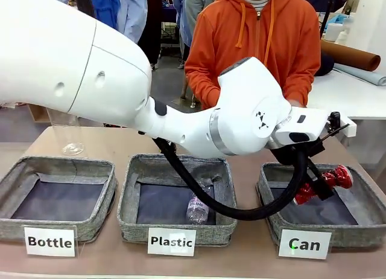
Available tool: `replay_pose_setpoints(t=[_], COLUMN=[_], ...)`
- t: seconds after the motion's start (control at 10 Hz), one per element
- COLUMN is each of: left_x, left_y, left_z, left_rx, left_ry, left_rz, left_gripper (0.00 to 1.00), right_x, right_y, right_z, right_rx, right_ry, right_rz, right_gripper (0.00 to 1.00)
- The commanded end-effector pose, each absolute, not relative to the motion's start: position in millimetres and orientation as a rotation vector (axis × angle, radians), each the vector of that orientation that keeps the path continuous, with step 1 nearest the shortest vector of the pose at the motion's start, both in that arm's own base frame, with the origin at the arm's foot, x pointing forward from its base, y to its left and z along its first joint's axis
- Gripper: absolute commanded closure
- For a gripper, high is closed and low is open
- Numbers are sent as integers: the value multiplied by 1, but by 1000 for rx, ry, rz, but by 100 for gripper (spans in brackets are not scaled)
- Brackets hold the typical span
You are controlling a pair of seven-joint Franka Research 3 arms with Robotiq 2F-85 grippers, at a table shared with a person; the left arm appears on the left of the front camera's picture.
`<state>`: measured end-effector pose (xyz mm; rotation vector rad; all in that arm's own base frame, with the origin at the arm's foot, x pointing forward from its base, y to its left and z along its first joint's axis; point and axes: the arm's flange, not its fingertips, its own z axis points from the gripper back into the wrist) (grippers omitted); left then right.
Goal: Sort the can waste into the basket.
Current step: Pick up the can waste from the table and place it in the right Fabric basket.
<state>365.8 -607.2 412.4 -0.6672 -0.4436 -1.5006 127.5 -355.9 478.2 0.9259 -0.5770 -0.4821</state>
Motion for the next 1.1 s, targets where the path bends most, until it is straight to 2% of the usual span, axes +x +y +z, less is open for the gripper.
replay_pose_setpoints(t=[0.0, 0.1, 0.2, 0.3, 0.5, 0.7, 0.8, 1.0], left_x=[364, 363, 361, 361, 359, 358, 358, 359], left_y=[-612, -613, -613, -611, -608, -603, -604, -600], left_z=[418, 417, 420, 423, 429, 427, 428, 429], left_rx=[-658, -620, -607, -615, -633, -619, -580, -578], left_ry=[-445, -458, -489, -492, -516, -475, -468, -462], left_rz=[-1512, -1536, -1534, -1536, -1539, -1560, -1577, -1588], left_gripper=[62, 18, 4, 0, 0, 0, 12, 12], right_x=[123, 123, 123, 123, 123, 123, 123, 123], right_y=[-357, -357, -357, -357, -357, -357, -357, -357], right_z=[486, 486, 486, 486, 486, 486, 486, 486], right_rx=[936, 936, 936, 936, 936, 936, 936, 936], right_ry=[-570, -570, -570, -570, -570, -570, -570, -570], right_rz=[-502, -502, -502, -502, -502, -502, -502, -502], right_gripper=[0, 0, 0, 0, 0, 0, 0, 0])
